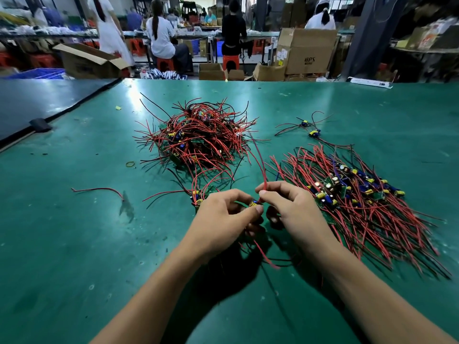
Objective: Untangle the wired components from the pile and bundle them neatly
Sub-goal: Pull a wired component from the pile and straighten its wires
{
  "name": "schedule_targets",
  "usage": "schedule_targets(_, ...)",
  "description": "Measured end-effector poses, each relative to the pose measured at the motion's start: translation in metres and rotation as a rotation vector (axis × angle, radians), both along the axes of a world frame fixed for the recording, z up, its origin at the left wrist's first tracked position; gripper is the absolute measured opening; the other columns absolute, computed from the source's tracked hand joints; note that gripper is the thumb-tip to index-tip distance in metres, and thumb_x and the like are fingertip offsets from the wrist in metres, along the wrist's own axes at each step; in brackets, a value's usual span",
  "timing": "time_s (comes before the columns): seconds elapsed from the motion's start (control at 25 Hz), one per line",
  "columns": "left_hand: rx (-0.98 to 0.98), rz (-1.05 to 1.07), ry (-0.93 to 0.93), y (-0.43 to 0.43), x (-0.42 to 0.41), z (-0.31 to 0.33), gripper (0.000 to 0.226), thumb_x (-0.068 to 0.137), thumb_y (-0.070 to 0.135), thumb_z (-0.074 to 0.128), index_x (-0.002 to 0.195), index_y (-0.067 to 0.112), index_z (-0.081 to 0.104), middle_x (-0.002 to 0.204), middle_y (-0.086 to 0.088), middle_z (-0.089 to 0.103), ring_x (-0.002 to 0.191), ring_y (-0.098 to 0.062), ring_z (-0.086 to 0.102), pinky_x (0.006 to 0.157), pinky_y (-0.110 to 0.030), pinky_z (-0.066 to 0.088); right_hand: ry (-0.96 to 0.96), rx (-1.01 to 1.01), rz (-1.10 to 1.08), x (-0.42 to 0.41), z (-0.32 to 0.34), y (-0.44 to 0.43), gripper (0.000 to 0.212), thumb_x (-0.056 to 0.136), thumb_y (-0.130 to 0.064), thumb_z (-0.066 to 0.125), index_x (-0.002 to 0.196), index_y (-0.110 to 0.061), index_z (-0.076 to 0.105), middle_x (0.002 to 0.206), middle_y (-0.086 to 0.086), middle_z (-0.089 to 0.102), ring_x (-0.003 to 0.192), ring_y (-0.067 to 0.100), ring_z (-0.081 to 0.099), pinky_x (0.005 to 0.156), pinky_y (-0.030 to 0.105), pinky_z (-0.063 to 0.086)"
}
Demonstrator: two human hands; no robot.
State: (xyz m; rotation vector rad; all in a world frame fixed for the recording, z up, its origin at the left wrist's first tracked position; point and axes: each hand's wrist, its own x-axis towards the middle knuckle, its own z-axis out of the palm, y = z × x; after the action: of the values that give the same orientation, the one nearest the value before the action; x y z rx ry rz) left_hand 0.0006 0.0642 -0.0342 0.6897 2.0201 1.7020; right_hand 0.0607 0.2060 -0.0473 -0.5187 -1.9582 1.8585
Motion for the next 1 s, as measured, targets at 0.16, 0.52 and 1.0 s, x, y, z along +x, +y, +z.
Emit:
schedule_targets(0.16, 0.075, 0.001, -0.066, -0.002, -0.003, 0.004, 0.003, 0.087, 0.0, 0.064, 0.088, -0.001, 0.067, 0.084, -0.017, 0.074, 0.071, -0.022, 0.072, 0.076, -0.04, 0.06, 0.069, -0.337, 0.114, 0.003, 0.003, -0.002, 0.019, 0.077, -0.029, 0.074, 0.084, -0.011, 0.077, 0.061, 0.008, 0.049, 0.045, 0.011, 0.038, 0.049, 0.024, 0.026)
schedule_targets(0.52, 0.175, -0.224, -0.315, -0.006, -0.003, 0.005, 0.015, 0.082, 0.014, 0.067, 0.081, 0.0, 0.074, 0.068, -0.016, 0.066, 0.05, -0.024, 0.062, 0.051, -0.027, 0.053, -0.007, -0.437, 0.415, 0.008, -0.001, -0.002, 0.036, 0.078, -0.036, 0.079, 0.107, -0.016, 0.076, 0.067, 0.009, 0.063, 0.051, 0.019, 0.059, 0.057, 0.027, 0.049)
schedule_targets(1.0, 0.173, -0.214, -0.658, 0.006, -0.003, 0.011, 0.015, 0.079, 0.02, 0.063, 0.073, 0.007, 0.068, 0.061, -0.004, 0.06, 0.045, -0.015, 0.055, 0.045, -0.023, 0.046, 0.351, -0.295, -0.177, -0.009, -0.009, -0.001, 0.024, 0.07, -0.038, 0.081, 0.075, -0.015, 0.075, 0.051, 0.002, 0.038, 0.037, 0.006, 0.02, 0.038, 0.015, 0.018)
